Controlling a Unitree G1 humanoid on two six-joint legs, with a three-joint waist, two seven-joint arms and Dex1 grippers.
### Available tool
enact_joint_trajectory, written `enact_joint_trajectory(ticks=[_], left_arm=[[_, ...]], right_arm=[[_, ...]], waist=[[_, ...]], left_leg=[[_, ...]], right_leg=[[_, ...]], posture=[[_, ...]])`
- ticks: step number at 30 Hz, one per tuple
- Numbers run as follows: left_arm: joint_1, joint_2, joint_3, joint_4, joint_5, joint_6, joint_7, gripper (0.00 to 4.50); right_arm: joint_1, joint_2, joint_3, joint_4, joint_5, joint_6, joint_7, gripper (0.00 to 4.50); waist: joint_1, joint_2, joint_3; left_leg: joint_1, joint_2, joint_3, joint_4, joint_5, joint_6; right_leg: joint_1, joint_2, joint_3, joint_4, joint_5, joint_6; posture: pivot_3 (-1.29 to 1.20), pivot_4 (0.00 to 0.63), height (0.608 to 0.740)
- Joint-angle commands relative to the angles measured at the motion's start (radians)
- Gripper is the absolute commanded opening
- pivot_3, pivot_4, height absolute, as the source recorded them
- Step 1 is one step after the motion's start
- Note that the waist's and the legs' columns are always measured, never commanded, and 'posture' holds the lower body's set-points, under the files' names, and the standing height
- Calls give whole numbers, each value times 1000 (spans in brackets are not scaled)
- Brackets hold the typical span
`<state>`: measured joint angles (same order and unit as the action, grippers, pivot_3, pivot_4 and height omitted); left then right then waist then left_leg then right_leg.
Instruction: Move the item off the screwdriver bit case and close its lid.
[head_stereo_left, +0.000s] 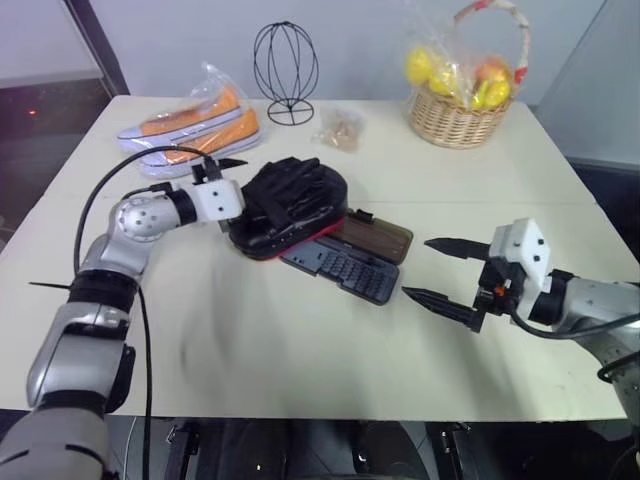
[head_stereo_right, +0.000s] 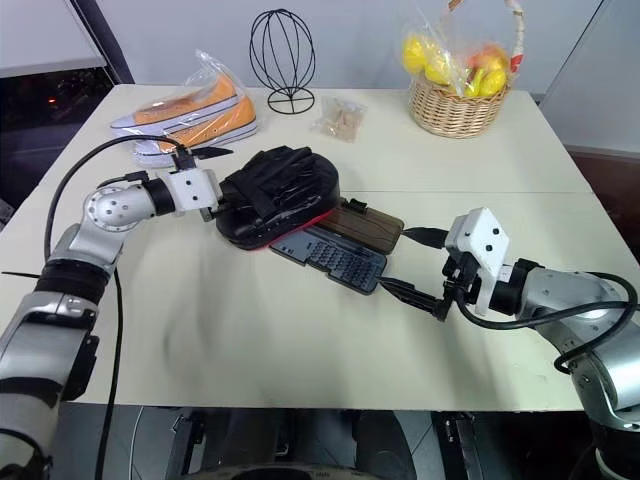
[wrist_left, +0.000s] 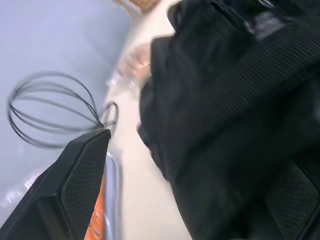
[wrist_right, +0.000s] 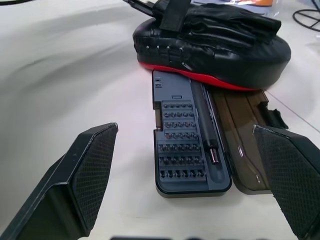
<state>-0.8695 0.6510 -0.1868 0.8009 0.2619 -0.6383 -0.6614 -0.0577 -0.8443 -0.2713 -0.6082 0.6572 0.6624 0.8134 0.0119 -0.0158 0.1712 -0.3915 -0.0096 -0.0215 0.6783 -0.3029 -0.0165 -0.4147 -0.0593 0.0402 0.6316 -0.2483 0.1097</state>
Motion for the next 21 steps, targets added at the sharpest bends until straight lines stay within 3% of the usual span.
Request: enact_joint_trajectory(ticks=[1, 3, 9, 15, 21], left_arm=[[-30, -6, -39, 88, 68, -69, 64, 3954], [-41, -9, -35, 116, 68, -83, 86, 3157], [-36, 18, -10, 139, 86, -83, 178, 189], [13, 76, 30, 85, 92, -6, 297, 86], [338, 297, 279, -176, -38, 142, 322, 86]], right_arm=[[-8, -2, -13, -38, 22, 0, -13, 4500], [-11, -3, -13, -36, 21, -1, -15, 4500], [-40, -4, 3, -16, 24, -6, -14, 4500], [-71, -1, 35, 17, 15, -18, 7, 4500], [-125, 10, 95, 84, -9, -54, 43, 4500]], waist=[[0, 0, 0], [-1, 0, 0], [-4, 0, 0], [-5, 0, 0], [-42, -1, 1]], left_leg=[[0, 0, 0, 1, 0, 0], [1, 0, -1, 3, 0, 0], [1, 1, -1, 4, 0, 0], [1, 2, -1, 4, 0, 0], [1, 7, 0, 2, 0, 0]], right_leg=[[1, 0, 0, 0, 0, 1], [2, 0, 0, 0, 1, 2], [2, 1, 0, 0, 1, 3], [2, 1, 0, 1, 2, 3], [0, 3, 2, 1, 1, 2]], posture=[[0, 150, 740], [0, 150, 740], [0, 150, 740], [0, 150, 740], [0, 150, 740]])
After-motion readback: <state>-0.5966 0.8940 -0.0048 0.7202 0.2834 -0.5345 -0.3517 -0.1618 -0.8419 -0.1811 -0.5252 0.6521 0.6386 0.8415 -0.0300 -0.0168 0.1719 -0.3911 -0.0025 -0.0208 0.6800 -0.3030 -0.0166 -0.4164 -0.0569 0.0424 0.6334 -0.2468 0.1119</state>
